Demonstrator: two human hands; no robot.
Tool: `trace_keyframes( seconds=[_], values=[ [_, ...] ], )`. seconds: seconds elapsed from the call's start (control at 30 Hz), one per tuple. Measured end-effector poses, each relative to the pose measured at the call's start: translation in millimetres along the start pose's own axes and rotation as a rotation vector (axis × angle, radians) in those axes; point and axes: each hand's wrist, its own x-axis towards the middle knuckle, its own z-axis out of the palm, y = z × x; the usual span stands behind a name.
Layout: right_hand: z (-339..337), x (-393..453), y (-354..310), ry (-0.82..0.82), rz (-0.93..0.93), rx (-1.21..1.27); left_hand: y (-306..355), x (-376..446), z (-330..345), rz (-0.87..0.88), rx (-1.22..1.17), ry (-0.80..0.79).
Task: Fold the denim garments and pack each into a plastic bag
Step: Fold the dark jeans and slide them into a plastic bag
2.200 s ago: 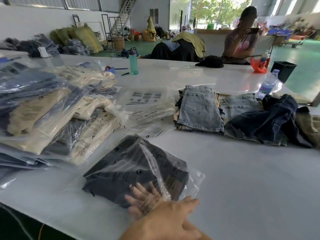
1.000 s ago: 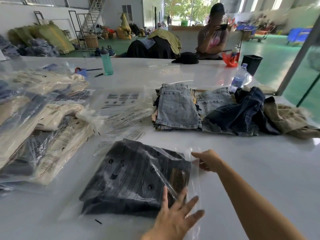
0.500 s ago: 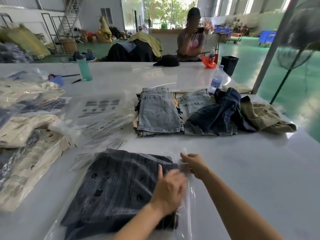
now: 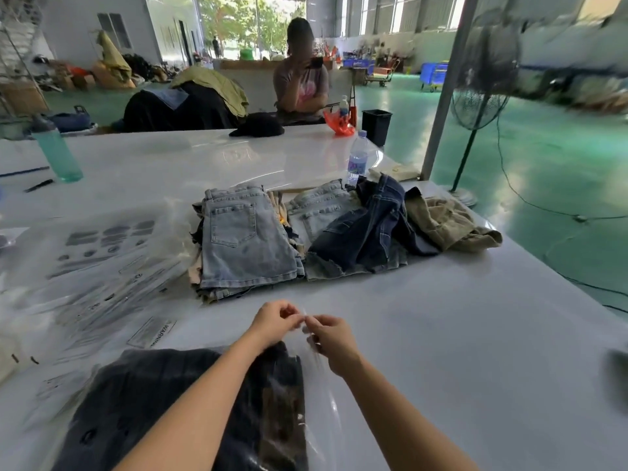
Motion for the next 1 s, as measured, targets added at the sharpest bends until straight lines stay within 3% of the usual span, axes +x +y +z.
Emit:
trace_keyframes(
  seconds=[0.13, 0.4, 0.7, 0.8, 1.0],
  values=[
    [7, 5, -1, 0.020, -0.017, 0.026, -7, 5, 1, -0.008, -0.147, 0.031],
    [13, -6, -10, 0.051, -0.089, -0.113, -4, 8, 6, -0.019, -0.150, 0.151],
    [-25, -113, 28, -0.004, -0.004, -0.286, 6, 13, -22, 0.008, -0.226, 0.338],
    [-46, -159, 41, 0.020, 0.055, -0.447, 9, 14, -31, -0.002, -0.208, 0.414],
    [-52, -240, 85, 0.521, -0.258, -0.609, 27, 3, -25, -0.097, -0.091, 0.612]
  ],
)
